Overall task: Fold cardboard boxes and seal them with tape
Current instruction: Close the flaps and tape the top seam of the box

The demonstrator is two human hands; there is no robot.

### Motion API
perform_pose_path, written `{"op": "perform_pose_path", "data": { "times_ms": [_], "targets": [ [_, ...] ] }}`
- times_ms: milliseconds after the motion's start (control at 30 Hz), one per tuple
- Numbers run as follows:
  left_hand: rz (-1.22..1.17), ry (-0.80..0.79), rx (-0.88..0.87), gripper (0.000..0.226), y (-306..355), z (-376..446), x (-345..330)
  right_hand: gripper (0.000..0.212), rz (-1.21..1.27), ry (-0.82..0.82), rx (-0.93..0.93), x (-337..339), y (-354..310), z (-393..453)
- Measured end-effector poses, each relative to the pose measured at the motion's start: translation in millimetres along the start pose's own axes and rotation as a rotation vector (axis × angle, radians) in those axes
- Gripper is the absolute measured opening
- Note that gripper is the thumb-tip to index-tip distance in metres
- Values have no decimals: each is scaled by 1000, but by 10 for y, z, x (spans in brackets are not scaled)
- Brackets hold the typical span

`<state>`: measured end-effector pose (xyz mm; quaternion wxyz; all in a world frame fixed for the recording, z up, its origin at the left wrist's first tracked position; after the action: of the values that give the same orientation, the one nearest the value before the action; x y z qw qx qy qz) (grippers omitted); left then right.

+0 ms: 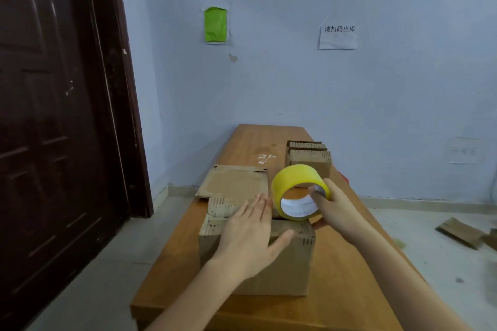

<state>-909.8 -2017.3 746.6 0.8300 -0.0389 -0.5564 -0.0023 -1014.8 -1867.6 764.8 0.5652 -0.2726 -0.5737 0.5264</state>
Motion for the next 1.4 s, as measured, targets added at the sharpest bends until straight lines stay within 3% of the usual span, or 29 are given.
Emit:
{"op": "perform_pose_path", "data": {
  "times_ms": [200,300,433,567,667,833,967,1067,1267,1400],
  "targets": [
    [-22,-40,-9,90,-94,-19,-18,20,320,36,-143,19,164,-47],
    [-16,-32,-20,91,-114,-12,-32,33,421,30,-150,7,208,-70],
    [16,-29,-12,89,-124,-11,-55,19,394,62,-112,-31,210,-118],
    [18,-29,-3,84,-136,4,-69,41,298,-38,-91,9,202,-127],
    [18,-31,-10,82,-127,1,-57,34,323,-69,-117,36,187,-114],
    [3,-38,-26,82,-143,-20,-25,35,416,44,-89,-9,198,-123],
    [16,-35,-18,88,-191,-25,-2,32,658,154,-195,-53,346,-175],
    [4,-57,-15,83,-207,-22,1,24,655,180,-200,-94,345,-216],
    [0,-13,-12,90,-249,-11,-29,25,658,25,-266,-87,270,-192],
    [-14,-23,2,91,-271,-10,-54,22,707,48,-283,-67,295,-175]
  ]
}}
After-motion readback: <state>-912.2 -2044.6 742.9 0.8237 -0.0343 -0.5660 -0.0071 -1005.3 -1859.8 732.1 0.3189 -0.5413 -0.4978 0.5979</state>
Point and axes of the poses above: each hand's wrist, its own z-axis towards the middle knuckle, its own x-axis out of the back of the hand, y = z × x, the point moved 2 cm from there along z, towards the middle knuckle
